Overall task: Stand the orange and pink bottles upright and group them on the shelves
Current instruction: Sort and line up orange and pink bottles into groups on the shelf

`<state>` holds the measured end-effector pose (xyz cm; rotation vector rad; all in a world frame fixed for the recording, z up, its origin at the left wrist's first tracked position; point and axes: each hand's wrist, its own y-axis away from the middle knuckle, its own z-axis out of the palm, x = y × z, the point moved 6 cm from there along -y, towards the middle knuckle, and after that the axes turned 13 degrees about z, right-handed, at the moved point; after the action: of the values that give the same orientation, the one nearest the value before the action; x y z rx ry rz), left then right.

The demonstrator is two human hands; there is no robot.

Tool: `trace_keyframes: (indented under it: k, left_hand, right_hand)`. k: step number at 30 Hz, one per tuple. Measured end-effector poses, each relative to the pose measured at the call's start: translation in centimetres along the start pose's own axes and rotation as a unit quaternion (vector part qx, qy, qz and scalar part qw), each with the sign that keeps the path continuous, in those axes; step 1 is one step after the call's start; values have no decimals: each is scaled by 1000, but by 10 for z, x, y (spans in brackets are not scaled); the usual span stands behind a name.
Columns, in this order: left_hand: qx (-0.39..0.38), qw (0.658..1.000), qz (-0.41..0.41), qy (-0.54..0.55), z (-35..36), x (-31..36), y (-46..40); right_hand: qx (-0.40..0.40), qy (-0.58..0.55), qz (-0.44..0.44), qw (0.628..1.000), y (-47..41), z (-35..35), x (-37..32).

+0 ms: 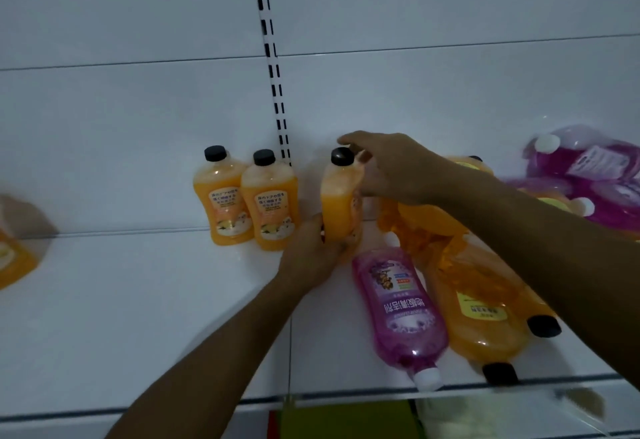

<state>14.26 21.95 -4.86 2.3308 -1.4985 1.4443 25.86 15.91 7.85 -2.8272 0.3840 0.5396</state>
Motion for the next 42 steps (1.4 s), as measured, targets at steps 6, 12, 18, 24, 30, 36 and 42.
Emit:
trace_keyframes:
  k: [6,12,18,24,30,36,42]
  left_hand:
    - [26,997,-24,68,-59,-14,48]
    - [64,990,-40,119,-118,-30,90]
    - [60,989,-60,120,-141,-49,102]
    - [75,986,-74,129,-142,-71,96]
    - [230,964,-117,-67,-155,-71,110]
    - [191,976,8,-109,-126,-32,117]
    - [21,994,69,-81,-45,4,79]
  right_hand:
    - [-5,10,-110,994,6,14,-73]
    - [-29,-47,-144,988,5,42,-126]
    - [-16,-39,-124,991,-8,70,-150]
    - [3,-47,-80,996,-22,80,-144]
    - [15,-38,-76,996,-20,75,-134]
    - [19,-25,-32,999,-3,55,-77]
    - [-25,15,-20,999,38,45,-25]
